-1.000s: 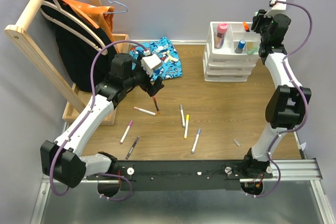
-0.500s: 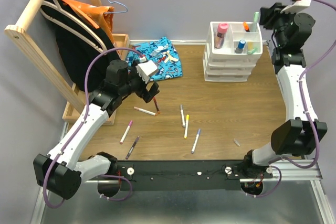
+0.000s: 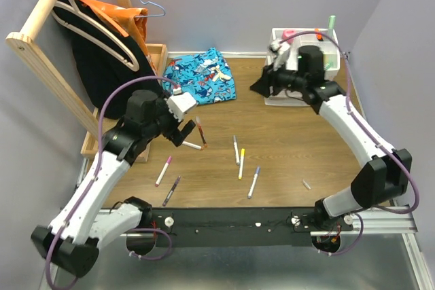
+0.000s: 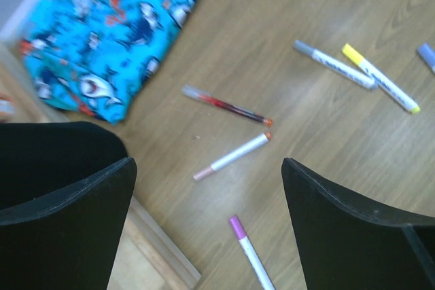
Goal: Sort the stationery into containers
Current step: Pick up the pen from the center of the board.
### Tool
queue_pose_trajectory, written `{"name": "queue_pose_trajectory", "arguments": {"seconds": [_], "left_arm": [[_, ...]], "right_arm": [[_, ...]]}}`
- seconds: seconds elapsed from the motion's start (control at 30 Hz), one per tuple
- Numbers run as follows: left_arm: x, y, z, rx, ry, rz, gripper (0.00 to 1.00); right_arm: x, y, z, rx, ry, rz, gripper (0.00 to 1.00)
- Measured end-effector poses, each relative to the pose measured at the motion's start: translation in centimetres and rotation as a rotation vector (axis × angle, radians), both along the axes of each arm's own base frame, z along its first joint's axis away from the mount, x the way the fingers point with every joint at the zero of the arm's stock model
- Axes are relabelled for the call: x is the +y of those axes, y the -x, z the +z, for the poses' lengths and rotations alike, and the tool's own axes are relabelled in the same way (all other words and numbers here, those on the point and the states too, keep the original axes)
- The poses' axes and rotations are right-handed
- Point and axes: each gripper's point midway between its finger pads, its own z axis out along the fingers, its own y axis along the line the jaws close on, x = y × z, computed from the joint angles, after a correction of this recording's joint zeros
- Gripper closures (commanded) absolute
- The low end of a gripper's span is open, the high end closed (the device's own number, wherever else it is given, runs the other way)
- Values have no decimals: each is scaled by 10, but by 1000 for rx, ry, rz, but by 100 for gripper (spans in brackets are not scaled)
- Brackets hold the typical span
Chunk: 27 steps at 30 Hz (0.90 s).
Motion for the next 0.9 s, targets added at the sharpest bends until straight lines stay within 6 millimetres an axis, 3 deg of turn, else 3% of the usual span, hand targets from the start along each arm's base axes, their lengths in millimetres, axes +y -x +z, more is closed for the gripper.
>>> {"name": "queue_pose_trajectory", "arguments": {"seconds": [0.07,0.17,0.23,0.3,0.43,0.53,0.63,0.73,0.9], "left_arm": [[6,6,22,-76,33,24,3],[15,12,53,-185,83,67,3],[24,12,71,-230,110,107,2],[34,8,93,-277,143,167,2],[47,3,123,-346,191,233,1],[60,4,139,-382,225,290,1],[71,8,148,-409,245,328,1],[80,14,155,-435,261,361,1],[90,22,163,-464,284,396,1]], "right_arm": [[35,14,0,-16,22,111,47],[90,25,-16,-1,66,272,47],[116,24,-39,45,88,328,47],[146,17,-76,110,120,376,47],[181,20,-137,195,213,442,49],[218,38,-170,223,268,520,50],[249,59,-180,230,302,594,51],[279,74,-179,204,308,652,51],[293,80,-189,200,335,664,51]]}}
